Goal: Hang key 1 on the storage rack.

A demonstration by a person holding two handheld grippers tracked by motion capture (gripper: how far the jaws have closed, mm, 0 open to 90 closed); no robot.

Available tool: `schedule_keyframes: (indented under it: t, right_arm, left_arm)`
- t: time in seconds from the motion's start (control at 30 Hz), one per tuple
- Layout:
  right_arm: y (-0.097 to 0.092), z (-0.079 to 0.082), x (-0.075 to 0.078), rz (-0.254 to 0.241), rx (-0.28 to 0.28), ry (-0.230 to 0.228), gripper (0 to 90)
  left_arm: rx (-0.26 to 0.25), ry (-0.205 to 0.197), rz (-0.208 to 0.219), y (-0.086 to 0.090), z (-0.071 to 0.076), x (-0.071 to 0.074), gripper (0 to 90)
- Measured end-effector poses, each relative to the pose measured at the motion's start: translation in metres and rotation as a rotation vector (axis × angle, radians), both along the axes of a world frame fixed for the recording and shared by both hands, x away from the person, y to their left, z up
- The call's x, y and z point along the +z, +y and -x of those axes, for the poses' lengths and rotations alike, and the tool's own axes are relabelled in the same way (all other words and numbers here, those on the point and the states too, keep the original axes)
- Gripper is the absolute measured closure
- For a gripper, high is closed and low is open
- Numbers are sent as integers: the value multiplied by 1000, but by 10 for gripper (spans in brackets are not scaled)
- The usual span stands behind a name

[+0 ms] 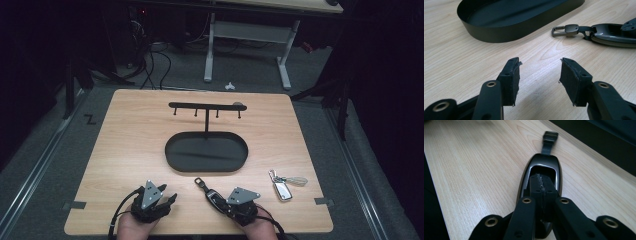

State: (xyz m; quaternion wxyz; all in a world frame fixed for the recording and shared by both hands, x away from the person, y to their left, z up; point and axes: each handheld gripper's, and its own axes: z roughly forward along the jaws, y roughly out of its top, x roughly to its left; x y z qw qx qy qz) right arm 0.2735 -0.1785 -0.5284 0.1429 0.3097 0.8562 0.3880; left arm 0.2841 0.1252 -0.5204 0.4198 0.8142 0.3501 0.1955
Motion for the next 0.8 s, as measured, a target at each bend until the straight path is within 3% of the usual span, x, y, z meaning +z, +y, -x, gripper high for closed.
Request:
schedule_keyframes:
  t: [0.37,0.8]
  right_arm:
    - [-36,0,1,-3,-111,8,900]
    - [-95,13,3,-11,-282,12,900]
  left_arm:
    - [-40,-1,10,-11,-6,2,502]
    - [-122,-10,12,-39,-16,4,503]
